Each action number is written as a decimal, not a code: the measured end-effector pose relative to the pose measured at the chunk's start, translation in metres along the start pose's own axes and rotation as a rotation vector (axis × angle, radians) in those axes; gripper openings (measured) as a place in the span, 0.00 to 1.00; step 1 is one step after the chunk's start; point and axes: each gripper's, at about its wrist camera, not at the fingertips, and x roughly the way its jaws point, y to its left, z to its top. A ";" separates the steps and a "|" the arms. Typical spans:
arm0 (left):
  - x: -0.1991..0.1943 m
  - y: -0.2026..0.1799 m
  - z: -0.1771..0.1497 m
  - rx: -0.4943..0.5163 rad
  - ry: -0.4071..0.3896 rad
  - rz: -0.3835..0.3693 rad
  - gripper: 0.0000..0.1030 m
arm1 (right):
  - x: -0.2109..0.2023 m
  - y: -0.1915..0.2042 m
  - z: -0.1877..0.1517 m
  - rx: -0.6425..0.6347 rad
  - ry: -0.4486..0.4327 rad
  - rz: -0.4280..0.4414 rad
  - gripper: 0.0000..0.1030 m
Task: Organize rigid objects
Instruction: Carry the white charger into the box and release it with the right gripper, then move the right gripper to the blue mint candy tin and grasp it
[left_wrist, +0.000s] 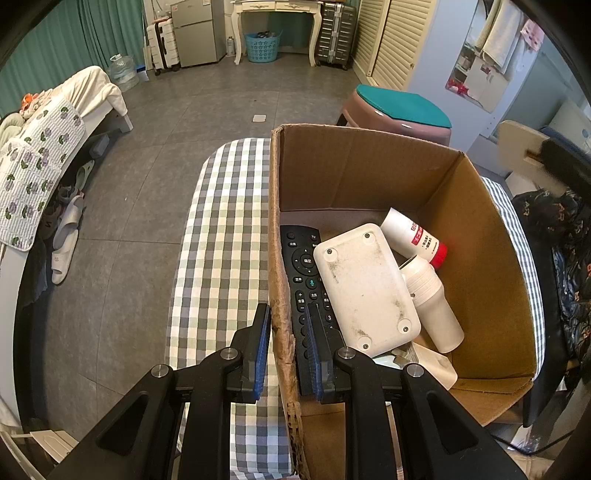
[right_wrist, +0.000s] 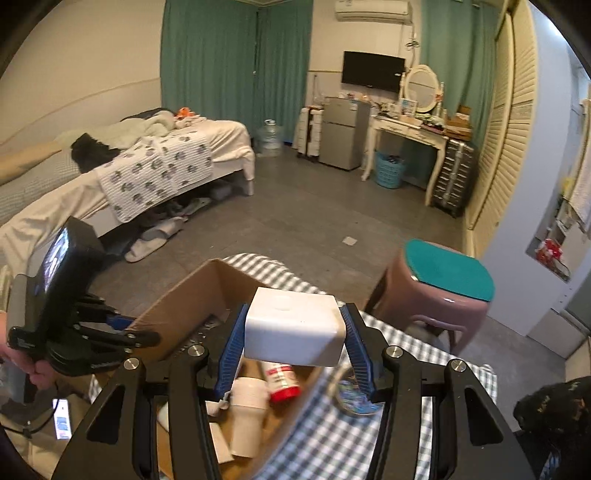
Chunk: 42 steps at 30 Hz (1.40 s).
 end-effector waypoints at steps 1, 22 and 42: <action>0.000 0.000 0.000 0.000 0.000 0.000 0.19 | 0.005 0.005 -0.001 -0.003 0.009 0.010 0.50; 0.000 0.000 0.000 -0.001 0.000 0.001 0.19 | 0.083 0.053 -0.043 -0.086 0.205 0.053 0.50; 0.001 0.000 0.001 -0.001 -0.001 0.003 0.19 | -0.029 -0.046 -0.010 0.046 -0.034 -0.166 0.82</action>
